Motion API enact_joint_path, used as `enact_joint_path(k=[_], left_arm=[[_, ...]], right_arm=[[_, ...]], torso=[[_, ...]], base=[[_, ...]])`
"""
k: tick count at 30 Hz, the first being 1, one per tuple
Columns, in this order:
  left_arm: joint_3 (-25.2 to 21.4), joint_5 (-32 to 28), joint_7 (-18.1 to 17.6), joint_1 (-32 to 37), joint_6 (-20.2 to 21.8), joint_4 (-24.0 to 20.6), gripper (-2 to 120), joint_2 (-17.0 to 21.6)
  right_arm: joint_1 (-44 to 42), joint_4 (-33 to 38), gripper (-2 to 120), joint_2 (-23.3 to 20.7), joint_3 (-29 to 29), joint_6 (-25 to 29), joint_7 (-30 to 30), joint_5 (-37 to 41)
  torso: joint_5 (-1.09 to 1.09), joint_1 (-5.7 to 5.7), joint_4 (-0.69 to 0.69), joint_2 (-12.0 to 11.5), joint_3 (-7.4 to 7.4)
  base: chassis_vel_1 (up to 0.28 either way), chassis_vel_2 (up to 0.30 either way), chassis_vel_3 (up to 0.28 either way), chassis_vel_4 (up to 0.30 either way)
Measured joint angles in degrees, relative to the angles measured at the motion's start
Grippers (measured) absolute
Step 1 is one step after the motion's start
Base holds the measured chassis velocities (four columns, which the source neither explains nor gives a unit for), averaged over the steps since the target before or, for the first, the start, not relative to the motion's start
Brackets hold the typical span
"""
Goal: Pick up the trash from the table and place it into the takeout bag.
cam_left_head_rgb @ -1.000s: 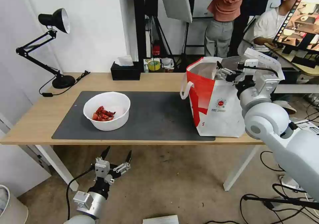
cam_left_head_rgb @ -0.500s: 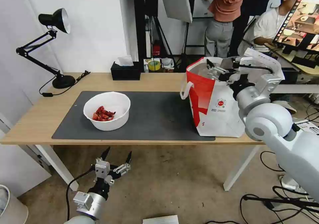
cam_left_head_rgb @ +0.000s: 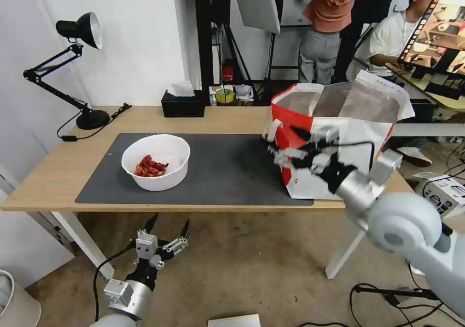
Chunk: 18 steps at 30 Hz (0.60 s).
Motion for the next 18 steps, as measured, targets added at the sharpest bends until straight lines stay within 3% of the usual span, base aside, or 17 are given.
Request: enact_joint_path(k=[4,8,11,18], left_arm=[[0.0,0.0,0.01,0.0,-0.01,0.0,100,-0.02],[-0.24,-0.05,0.09,0.07,-0.11,0.12,100,0.01],[-0.85,-0.25,0.16,0.36,-0.39,0.36,100,0.15],[-0.91,-0.33,0.2,0.33,-0.45,0.8,100,0.12]], right_arm=[[-1.42,0.15,100,0.24,0.28,0.05,-0.19,-0.64],[-8.62,-0.24,100,2.15,1.6,2.77,-2.06,-5.42],[-17.99,-3.32,100,6.96,2.8,10.75,-2.82,-15.04],[-23.33,-6.63,100,10.51,3.68,16.91,-1.19,-23.0]], torso=[[0.0,0.0,-0.01,0.0,0.0],[0.01,0.0,-0.01,0.0,0.0],[0.01,0.0,-0.02,0.0,0.0],[0.01,0.0,-0.01,-0.01,0.0]], base=[[0.0,0.0,0.0,0.0],[0.0,0.0,0.0,0.0],[0.0,0.0,0.0,0.0],[0.0,0.0,0.0,0.0]])
